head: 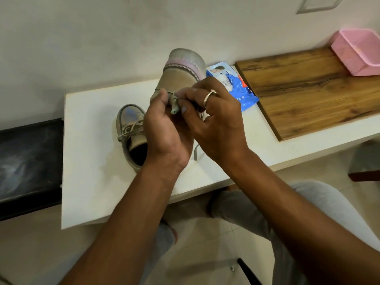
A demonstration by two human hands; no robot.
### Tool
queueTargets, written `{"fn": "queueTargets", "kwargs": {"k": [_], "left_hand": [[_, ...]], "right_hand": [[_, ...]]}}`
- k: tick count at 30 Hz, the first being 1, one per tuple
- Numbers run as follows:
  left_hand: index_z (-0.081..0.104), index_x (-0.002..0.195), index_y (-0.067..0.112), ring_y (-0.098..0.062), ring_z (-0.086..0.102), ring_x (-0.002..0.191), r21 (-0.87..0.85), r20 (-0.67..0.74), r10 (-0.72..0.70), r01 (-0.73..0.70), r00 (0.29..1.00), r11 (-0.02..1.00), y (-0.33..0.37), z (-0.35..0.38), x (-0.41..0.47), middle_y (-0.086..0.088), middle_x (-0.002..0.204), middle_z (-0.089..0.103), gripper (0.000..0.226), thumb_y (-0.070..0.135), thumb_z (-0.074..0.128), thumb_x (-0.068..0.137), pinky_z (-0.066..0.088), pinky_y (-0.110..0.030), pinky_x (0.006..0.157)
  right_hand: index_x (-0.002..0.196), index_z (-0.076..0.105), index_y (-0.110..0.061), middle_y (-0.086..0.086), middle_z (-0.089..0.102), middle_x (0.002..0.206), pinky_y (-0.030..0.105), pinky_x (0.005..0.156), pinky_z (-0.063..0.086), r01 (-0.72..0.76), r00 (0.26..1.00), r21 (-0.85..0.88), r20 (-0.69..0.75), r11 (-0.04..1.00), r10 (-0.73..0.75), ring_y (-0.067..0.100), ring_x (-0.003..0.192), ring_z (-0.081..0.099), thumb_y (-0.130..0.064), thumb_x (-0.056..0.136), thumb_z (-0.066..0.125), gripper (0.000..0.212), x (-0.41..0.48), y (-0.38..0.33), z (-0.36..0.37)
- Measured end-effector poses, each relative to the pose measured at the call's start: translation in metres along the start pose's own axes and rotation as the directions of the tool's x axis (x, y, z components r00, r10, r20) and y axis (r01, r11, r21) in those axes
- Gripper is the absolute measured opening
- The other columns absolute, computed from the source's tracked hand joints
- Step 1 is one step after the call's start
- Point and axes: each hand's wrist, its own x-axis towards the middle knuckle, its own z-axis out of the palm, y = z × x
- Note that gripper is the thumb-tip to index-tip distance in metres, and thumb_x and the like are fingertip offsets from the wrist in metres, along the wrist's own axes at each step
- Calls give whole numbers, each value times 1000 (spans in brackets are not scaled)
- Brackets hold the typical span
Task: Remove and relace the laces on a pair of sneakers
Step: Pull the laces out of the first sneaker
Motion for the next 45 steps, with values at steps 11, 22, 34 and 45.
{"fn": "queueTargets", "kwargs": {"k": [11,22,34,45], "left_hand": [[58,100,2,-23,65,88,26,-15,9,-8,1000,1000,-4,1,1,-12,89,63,42,31,28,105,55,-30,77],[55,110,1,-26,62,95,46,-8,18,-17,1000,999,-3,0,0,-15,95,62,42,32,28,104,54,-32,82],[49,126,-2,-28,59,104,25,20,28,-29,999,999,0,-3,3,-21,111,58,54,38,21,104,54,-35,87],[58,108,6,-16,66,86,87,-17,32,-31,999,996,-8,1,2,-7,91,69,43,31,24,105,53,-25,77]], "right_hand": [[97,76,-7,10,67,93,50,66,44,190,982,-242,66,952,-179,31,80,60,-17,92,64,16,2,8,1],[97,76,-5,11,67,94,50,66,45,179,982,-209,91,961,-163,32,82,60,-14,89,64,17,-1,6,1],[100,76,-3,11,68,93,49,67,47,165,986,-212,50,963,-158,34,80,60,-13,91,65,17,0,16,-2],[99,77,-5,10,68,91,41,73,52,118,989,-115,-78,986,-127,26,87,64,-6,90,67,13,10,12,-5]]}}
